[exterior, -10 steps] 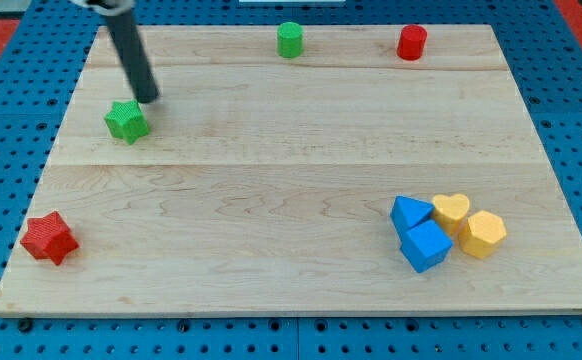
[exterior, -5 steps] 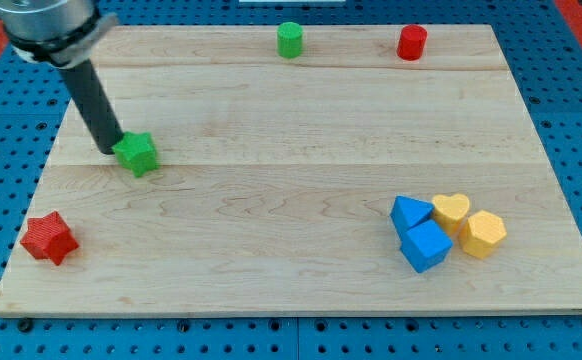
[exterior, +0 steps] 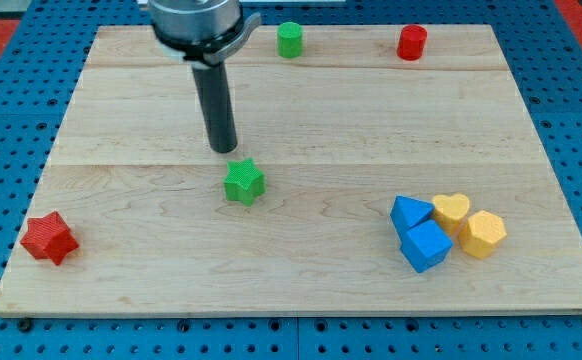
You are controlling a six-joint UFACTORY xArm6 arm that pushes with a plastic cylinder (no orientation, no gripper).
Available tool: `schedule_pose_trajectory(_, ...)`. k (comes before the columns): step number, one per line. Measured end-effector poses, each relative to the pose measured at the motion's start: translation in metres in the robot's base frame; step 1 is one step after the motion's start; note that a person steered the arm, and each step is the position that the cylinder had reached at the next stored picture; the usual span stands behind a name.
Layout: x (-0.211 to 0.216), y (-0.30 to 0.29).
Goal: Move the green star to the right of the red star
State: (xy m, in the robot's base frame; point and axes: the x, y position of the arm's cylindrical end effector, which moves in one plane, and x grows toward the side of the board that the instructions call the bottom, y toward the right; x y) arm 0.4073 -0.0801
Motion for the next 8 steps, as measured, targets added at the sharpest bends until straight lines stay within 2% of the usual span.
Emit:
schedule_pose_trajectory(1,0.036,0.038)
schedule_pose_trajectory(2,0.081,0.046)
schedule_pose_trajectory(3,0.090,0.041)
schedule_pose_trajectory(4,0.057,0.023)
schedule_pose_trajectory(5,0.101,-0.006)
schedule_pose_trajectory(6,0.123,-0.002)
schedule_pose_trajectory(7,0.123,0.005)
schedule_pose_trajectory(8,0.119,-0.024)
